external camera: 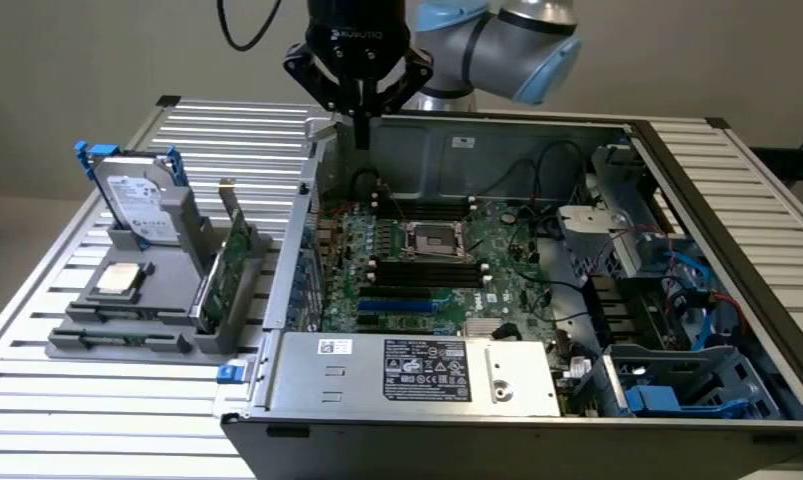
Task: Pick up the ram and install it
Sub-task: 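Reach for the ram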
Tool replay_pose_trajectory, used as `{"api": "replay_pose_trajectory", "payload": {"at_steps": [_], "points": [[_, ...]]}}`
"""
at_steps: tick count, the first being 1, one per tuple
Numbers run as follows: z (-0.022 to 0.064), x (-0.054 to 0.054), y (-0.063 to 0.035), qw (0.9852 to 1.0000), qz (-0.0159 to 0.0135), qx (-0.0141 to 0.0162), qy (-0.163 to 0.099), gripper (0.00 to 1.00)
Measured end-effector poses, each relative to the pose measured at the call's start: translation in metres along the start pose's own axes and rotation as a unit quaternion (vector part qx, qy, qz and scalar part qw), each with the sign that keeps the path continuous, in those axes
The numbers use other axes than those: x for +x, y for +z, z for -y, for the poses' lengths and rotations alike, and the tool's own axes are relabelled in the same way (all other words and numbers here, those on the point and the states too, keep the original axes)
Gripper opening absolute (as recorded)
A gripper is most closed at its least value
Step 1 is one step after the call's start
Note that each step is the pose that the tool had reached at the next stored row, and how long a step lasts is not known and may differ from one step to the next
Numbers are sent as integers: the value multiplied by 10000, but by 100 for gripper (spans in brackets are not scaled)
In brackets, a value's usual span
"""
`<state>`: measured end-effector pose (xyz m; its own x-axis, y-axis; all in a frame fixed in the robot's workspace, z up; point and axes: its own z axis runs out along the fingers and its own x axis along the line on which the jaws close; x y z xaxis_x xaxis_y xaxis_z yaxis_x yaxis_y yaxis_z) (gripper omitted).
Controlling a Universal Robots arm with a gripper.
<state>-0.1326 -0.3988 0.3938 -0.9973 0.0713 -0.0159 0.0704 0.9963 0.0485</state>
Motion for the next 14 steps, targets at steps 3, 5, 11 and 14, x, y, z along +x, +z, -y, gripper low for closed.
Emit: {"api": "replay_pose_trajectory", "payload": {"at_steps": [3, 5, 11, 14], "points": [[10, 135, -1, 10000, -14, 1, 0, 11], [16, 226, -1, 10000, -21, 1, 1, 11], [36, 494, 5, 9999, -131, 10, 5, 11], [46, 633, 4, 9998, -191, 15, 9, 11]]}}
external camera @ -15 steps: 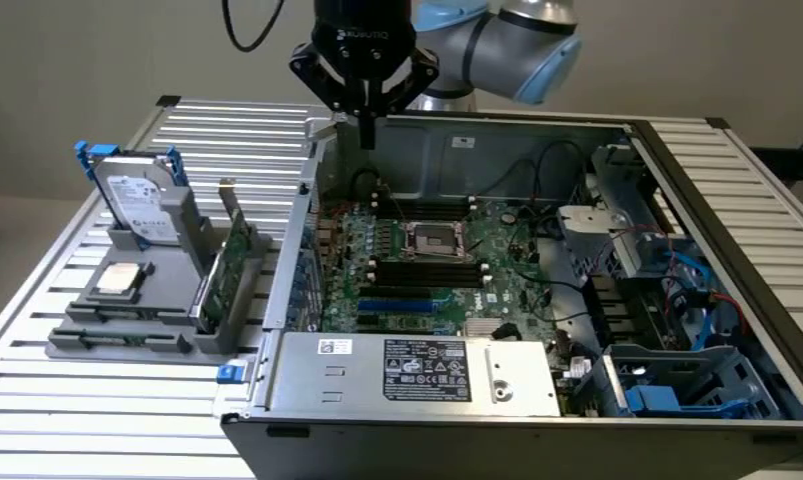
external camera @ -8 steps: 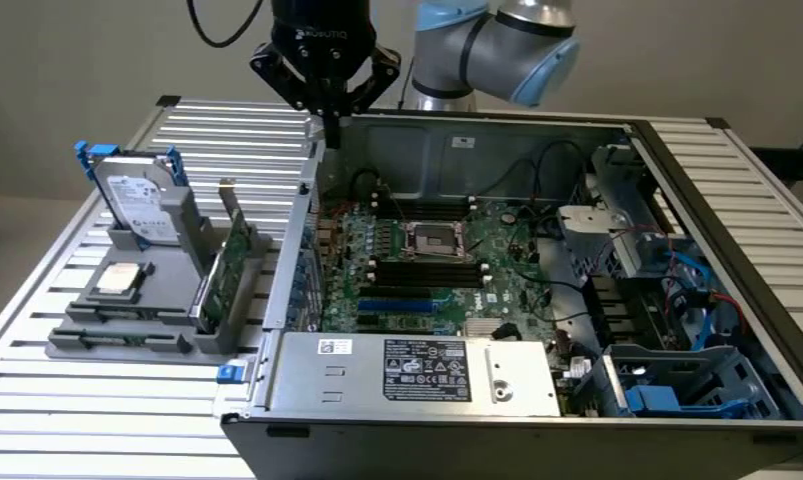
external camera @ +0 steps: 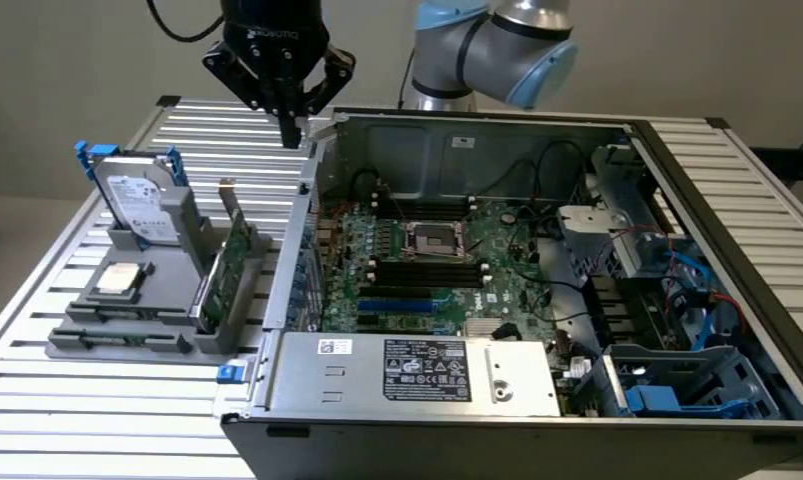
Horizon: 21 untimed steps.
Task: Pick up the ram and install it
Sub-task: 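Reach for the ram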
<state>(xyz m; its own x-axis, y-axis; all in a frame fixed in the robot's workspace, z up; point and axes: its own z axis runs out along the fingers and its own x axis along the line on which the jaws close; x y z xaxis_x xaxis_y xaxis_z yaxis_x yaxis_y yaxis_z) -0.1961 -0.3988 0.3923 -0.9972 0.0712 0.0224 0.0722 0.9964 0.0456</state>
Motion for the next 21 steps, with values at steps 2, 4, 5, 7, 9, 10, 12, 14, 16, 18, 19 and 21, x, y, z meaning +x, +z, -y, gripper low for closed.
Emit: {"api": "replay_pose_trajectory", "payload": {"at_steps": [2, 4, 5, 7, 9, 10, 12, 14, 16, 18, 19, 21], "points": [[7, 90, 4, 10000, -33, 2, 2, 11], [13, 180, 5, 10000, -46, 3, 3, 11], [16, 224, 6, 10000, -48, 3, 2, 11], [23, 314, 8, 10000, -48, 3, 2, 11], [33, 405, 11, 10000, -48, 2, 2, 11], [38, 452, 11, 10000, -48, 3, 2, 11], [49, 541, 14, 10000, -48, 3, 3, 11], [60, 631, 17, 10000, -48, 3, 2, 11], [71, 720, 20, 10000, -48, 3, 2, 11], [83, 813, 25, 10000, -48, 3, 3, 11], [89, 858, 29, 10000, -48, 3, 2, 11], [102, 947, 40, 10000, -48, 3, 2, 11]]}}
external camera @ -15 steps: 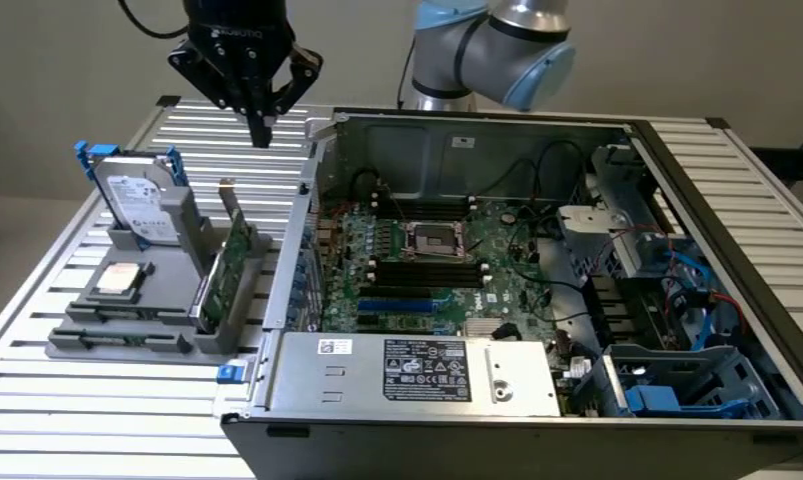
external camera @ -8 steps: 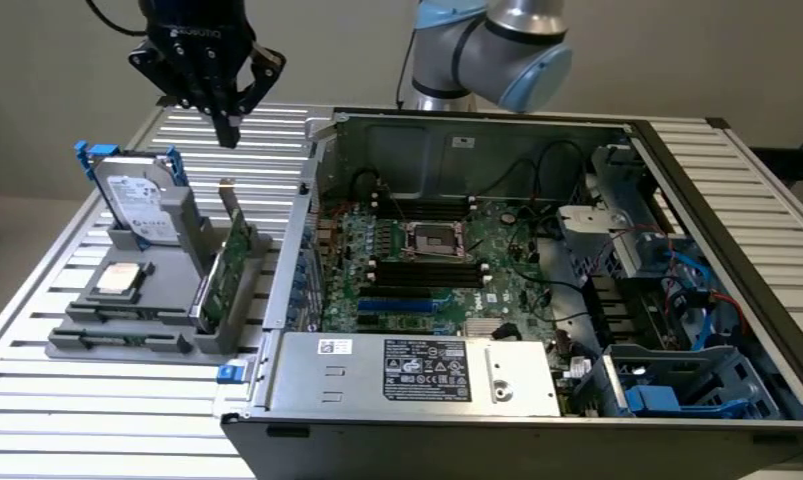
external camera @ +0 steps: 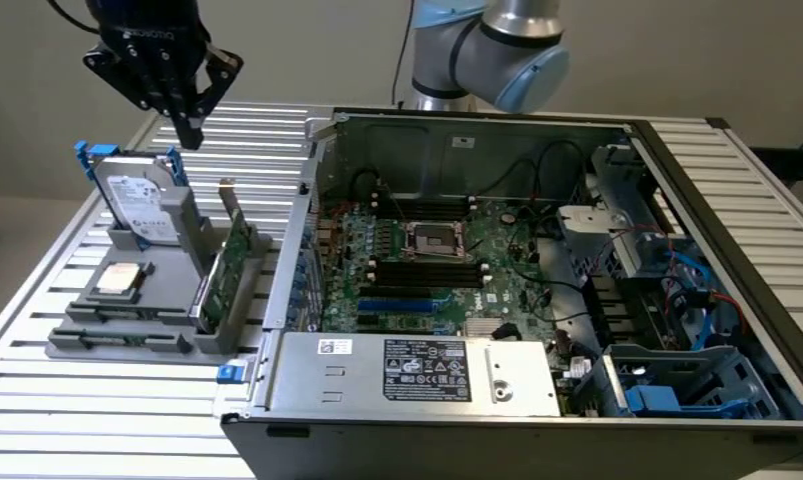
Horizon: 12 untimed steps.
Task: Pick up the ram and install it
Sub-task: 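Reach for the ram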
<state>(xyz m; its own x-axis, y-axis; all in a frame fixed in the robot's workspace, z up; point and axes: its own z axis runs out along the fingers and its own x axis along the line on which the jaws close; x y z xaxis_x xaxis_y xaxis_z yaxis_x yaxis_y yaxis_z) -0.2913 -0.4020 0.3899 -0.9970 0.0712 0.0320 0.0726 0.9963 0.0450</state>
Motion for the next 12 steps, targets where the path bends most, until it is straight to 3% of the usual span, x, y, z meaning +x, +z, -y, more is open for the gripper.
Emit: {"api": "replay_pose_trajectory", "payload": {"at_steps": [12], "points": [[84, 538, 123, 10000, 0, 0, 0, 11]]}}
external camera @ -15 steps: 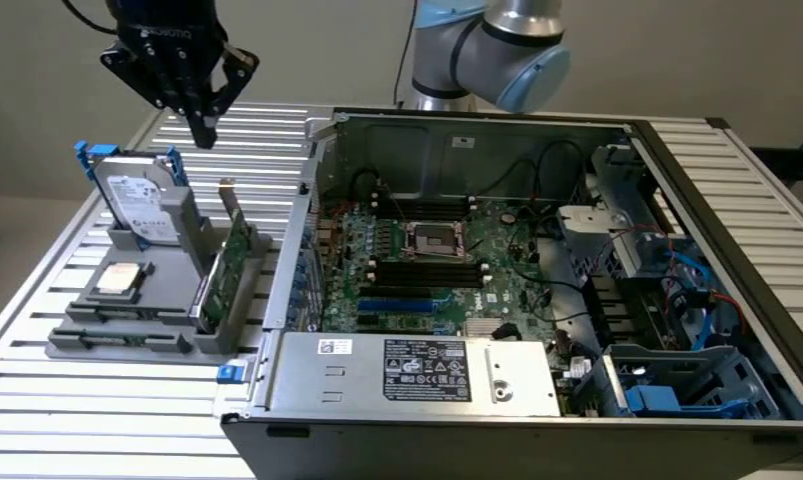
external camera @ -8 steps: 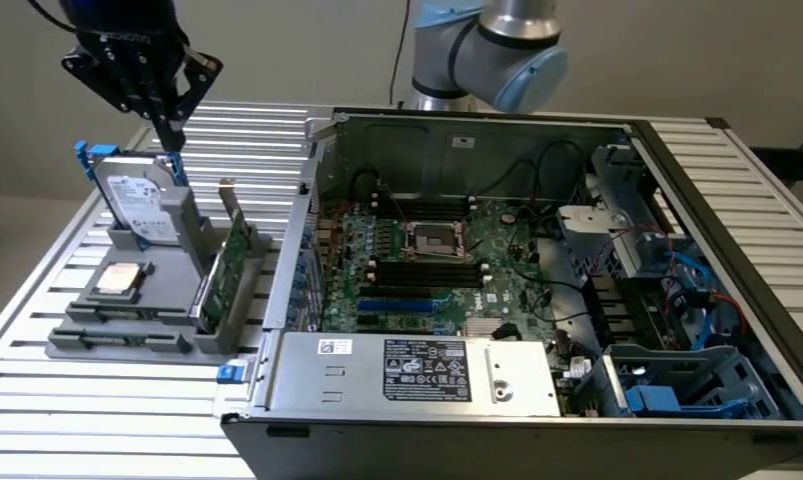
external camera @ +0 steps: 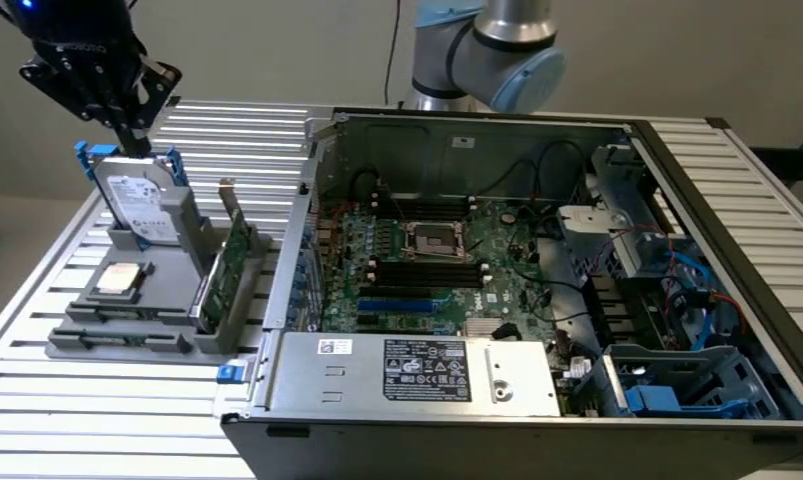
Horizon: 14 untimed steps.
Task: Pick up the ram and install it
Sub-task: 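Reach for the ram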
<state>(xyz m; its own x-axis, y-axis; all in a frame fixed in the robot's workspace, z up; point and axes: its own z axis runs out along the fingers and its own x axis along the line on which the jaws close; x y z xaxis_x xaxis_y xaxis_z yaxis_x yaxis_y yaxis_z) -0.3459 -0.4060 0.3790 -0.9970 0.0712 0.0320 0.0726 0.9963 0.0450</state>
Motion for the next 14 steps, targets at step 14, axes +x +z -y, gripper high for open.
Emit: {"api": "replay_pose_trajectory", "payload": {"at_steps": [14], "points": [[373, 300, 58, 10000, -1, 1, -27, 11]]}}
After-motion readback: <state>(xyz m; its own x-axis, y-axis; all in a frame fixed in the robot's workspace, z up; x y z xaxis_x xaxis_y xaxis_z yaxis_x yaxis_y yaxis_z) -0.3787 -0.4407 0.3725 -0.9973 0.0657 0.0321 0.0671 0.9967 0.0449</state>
